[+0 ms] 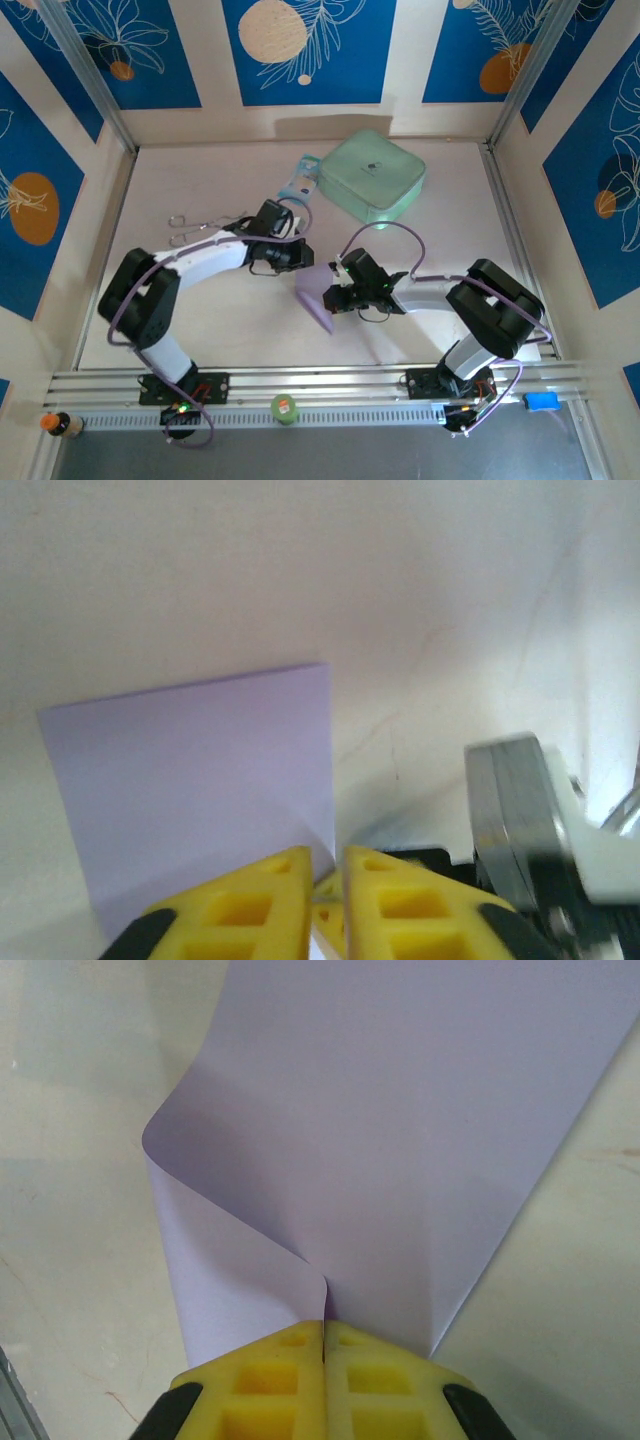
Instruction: Fold a paper plane with a square sheet of paper (pick it up from the middle)
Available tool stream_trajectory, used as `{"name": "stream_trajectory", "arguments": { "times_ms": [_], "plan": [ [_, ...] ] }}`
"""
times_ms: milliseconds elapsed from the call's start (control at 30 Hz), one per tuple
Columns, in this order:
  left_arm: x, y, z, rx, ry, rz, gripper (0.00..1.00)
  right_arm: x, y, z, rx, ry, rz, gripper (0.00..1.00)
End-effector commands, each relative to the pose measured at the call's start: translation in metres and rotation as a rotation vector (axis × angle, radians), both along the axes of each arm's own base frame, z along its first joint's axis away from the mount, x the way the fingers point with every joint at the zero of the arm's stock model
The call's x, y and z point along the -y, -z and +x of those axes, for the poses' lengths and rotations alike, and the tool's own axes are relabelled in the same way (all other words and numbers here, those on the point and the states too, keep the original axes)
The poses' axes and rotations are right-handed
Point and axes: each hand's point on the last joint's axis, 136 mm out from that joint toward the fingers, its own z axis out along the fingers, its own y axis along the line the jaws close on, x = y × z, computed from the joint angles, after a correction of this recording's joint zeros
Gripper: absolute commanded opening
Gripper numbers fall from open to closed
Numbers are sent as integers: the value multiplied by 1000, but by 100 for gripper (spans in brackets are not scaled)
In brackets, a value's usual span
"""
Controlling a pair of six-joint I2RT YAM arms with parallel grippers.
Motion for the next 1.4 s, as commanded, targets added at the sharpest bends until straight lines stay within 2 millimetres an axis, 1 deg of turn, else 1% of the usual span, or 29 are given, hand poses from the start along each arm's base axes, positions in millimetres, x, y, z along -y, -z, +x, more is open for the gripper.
{"name": "stream_trajectory", "arguments": {
  "times_ms": [0, 67, 133, 233, 333, 500, 567, 700, 867, 967, 1367],
  "plan": [
    [-5, -1, -14, -37, -58, -74, 10, 1, 9, -5, -43, 11, -26, 2],
    [-4, -1, -23, -51, -84, -135, 6, -1, 7, -5, -44, 13, -15, 2],
    [-4, 1, -31, -64, -96, -172, 4, -2, 8, -6, -51, 18, -13, 2],
    [-4, 6, -39, -79, -101, -183, 3, -4, 8, -7, -54, 18, -10, 2],
    [1, 10, -46, -96, -97, -196, 3, -6, 8, -8, -58, 21, -14, 2],
    [6, 23, -59, -133, -100, -204, 1, -4, 10, -8, -61, 42, -32, 2],
    [5, 28, -63, -142, -113, -203, 0, -3, 11, -7, -62, 47, -37, 2],
    [1, 36, -67, -155, -125, -193, 0, 0, 14, -7, -68, 68, -51, 2],
    [8, 39, -70, -165, -102, -204, 0, 2, 15, -6, -72, 87, -59, 2],
    [9, 43, -71, -169, -101, -195, 0, 3, 16, -6, -74, 93, -63, 2],
    [-5, 65, -76, -175, -127, -121, 0, 3, 18, -5, -83, 100, -68, 2]
  ]
}}
